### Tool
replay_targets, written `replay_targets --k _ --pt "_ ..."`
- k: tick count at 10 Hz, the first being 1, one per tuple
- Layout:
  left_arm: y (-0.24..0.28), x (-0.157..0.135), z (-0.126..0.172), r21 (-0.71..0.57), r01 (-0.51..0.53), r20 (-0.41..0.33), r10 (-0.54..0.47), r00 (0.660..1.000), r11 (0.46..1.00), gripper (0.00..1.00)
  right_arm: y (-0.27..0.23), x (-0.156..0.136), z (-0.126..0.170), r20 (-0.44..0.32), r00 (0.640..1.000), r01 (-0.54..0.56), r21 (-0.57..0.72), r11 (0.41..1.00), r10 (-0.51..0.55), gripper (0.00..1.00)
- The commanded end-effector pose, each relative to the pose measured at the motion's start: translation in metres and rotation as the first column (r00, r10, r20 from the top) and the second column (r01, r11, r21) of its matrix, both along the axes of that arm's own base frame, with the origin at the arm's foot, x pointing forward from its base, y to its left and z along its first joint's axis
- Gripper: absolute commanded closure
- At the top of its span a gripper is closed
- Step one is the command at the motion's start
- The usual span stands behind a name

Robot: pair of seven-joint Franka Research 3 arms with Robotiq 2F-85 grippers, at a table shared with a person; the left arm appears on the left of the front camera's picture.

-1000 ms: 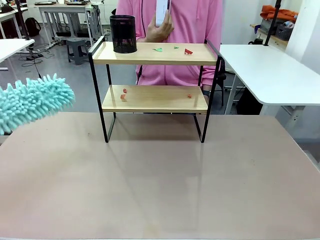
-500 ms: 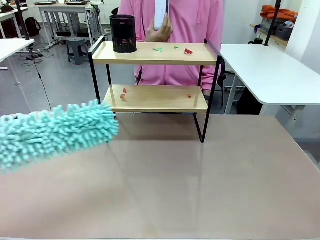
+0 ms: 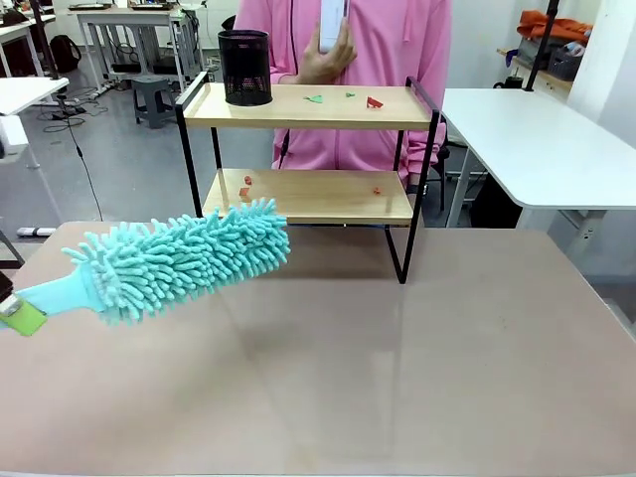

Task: Clean the shelf.
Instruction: Clean the specific tier of the Shelf with the Duster once objects are removed.

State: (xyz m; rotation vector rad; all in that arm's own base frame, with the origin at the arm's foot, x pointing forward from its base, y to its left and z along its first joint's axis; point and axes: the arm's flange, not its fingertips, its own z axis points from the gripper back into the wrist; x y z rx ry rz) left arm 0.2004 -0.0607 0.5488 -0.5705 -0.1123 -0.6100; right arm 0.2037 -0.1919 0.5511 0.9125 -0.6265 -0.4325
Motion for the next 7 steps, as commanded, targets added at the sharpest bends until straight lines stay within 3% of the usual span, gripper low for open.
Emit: replay_targets --k 1,2,4,6,7 --pt "0.018 -0.014 0.008 -0.048 0.041 0.044 -0.038 0.998 0.998 0.88 0.000 0.001 0.001 0.033 0.999 -0.011 0.006 1.000 0.011 0.00" --pt "0.000 0.000 0.000 0.000 0.000 0.000 0.000 1.000 1.000 0.88 0.000 0.001 0.001 0.033 0.999 -0.011 0.006 1.000 0.011 0.00" --pt "-0.022 0.004 -0.008 -0.022 -0.057 0.050 0.058 0.997 0.998 0.88 0.000 0.001 0.001 0.033 0.999 -0.011 0.006 1.000 0.011 0.00" --pt "-0.042 0.012 -0.012 -0.015 -0.211 0.154 0.211 0.965 0.977 0.88 0.000 0.001 0.001 0.033 0.999 -0.011 0.006 1.000 0.011 0.00" --pt "-0.048 0.014 -0.014 0.008 -0.231 0.172 0.227 0.959 0.973 0.88 0.000 0.001 0.001 0.033 0.999 -0.011 0.006 1.000 0.011 0.00"
